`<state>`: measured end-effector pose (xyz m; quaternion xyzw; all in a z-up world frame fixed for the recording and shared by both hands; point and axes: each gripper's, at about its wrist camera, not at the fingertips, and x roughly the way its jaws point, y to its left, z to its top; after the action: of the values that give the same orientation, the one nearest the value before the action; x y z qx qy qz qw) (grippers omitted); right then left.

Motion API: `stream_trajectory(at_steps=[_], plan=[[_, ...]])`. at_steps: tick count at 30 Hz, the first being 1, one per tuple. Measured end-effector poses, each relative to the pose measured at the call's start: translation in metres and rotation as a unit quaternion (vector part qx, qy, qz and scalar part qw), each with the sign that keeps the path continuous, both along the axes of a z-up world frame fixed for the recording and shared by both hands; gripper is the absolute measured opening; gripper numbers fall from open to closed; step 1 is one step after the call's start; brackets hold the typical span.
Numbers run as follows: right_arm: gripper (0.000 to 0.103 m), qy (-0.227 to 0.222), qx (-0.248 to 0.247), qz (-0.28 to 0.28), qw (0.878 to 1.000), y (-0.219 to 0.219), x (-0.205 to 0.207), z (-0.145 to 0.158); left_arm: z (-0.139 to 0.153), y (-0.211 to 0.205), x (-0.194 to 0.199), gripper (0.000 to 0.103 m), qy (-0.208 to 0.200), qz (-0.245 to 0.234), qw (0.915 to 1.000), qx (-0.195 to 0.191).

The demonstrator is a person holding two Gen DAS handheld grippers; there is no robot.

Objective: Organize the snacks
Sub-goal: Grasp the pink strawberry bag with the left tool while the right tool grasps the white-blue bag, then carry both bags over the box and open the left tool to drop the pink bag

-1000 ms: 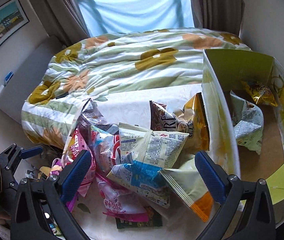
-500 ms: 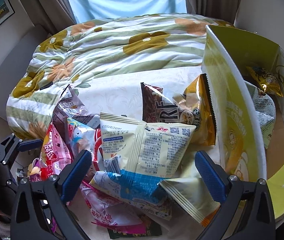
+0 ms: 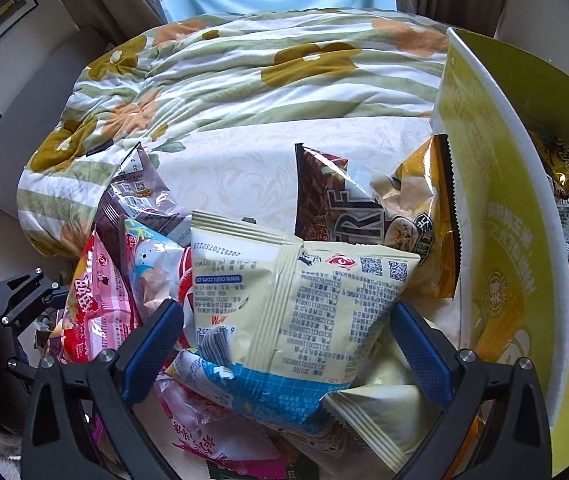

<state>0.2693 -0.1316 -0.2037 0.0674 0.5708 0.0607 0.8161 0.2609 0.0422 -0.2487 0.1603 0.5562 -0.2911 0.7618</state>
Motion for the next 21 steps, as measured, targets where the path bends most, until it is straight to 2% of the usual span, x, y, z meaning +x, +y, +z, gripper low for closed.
stream_trajectory(at_steps=[4,6,12,14,21], plan=[[0.102,0.001,0.002,0.004,1.000,0.003,0.002,-0.003,0.002,0.002,-0.003,0.063,-0.003,0.002,1.0000,-0.006],[0.089,0.005,0.004,0.012,1.000,0.006,0.002,-0.005,0.004,0.003,-0.005,0.063,-0.003,0.005,0.9999,-0.009],[0.068,-0.003,0.009,0.024,1.000,0.011,-0.004,0.000,0.012,0.006,-0.013,0.063,-0.008,0.016,0.9997,-0.016],[0.064,-0.010,0.013,0.022,1.000,0.010,-0.006,0.004,0.016,0.007,-0.015,0.063,-0.013,0.018,0.9996,-0.018],[0.060,-0.045,0.039,0.014,0.998,0.012,-0.018,0.027,0.034,0.012,-0.025,0.063,-0.033,0.030,0.9987,-0.026]])
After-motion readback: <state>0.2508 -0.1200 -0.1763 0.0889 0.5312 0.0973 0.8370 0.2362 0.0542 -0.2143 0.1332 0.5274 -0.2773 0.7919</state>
